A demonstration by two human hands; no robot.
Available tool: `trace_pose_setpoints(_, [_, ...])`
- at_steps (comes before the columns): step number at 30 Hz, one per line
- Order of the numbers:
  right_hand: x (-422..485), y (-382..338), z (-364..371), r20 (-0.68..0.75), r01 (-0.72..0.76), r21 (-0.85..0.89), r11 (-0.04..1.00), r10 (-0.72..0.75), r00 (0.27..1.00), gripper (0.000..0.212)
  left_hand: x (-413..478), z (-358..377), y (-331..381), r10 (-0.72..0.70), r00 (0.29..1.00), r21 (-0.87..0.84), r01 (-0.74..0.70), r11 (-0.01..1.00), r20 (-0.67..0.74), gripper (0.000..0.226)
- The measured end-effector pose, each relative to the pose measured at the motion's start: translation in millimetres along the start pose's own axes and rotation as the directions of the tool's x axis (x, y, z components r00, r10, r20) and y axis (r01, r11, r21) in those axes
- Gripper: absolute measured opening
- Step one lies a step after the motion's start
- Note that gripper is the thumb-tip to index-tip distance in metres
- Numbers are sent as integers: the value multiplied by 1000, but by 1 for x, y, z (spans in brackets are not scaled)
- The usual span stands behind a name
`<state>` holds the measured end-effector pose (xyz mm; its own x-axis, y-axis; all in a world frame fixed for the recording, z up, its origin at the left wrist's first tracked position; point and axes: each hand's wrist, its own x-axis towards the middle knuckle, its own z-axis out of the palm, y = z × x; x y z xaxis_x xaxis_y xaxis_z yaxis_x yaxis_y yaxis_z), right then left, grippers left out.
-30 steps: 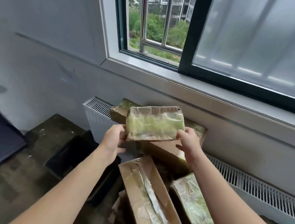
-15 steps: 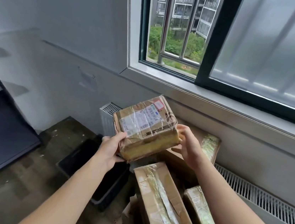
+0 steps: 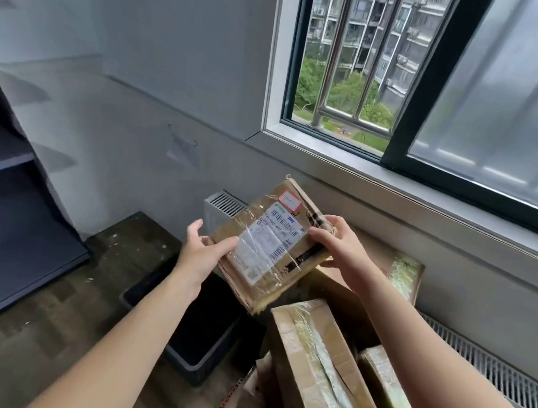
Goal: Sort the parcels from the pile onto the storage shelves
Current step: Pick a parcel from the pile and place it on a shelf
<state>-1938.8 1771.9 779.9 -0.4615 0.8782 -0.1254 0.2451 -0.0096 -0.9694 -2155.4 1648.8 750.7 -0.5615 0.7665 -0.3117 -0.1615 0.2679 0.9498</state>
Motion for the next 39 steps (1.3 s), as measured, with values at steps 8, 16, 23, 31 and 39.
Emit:
trace_pose_setpoints(8, [9, -22, 24, 173, 48, 21, 999, -51, 984, 38, -12, -55, 2, -130, 917, 170, 69, 983, 377, 60])
trace_pose_setpoints(16, [13, -44, 76, 237, 80, 8, 997, -80, 968, 36, -14, -87, -3, -2, 885, -48, 27, 998, 465, 61])
trace_pose_setpoints(23, [17, -69, 152, 45, 223, -242, 944, -219, 975, 34, -25, -117, -13, 64, 975, -196, -21, 980, 214, 25])
trace_pose_setpoints(31, [19, -91, 228, 23, 290, -213, 933, -292, 956, 47, -31, -166, -15, 72, 997, -286, -60, 956, 32, 75])
trace_pose_setpoints(39, [21, -108, 284, 215, 269, -71, 961, -249, 944, 55, -53, -203, -10, 44, 970, -334, -125, 934, -239, 58])
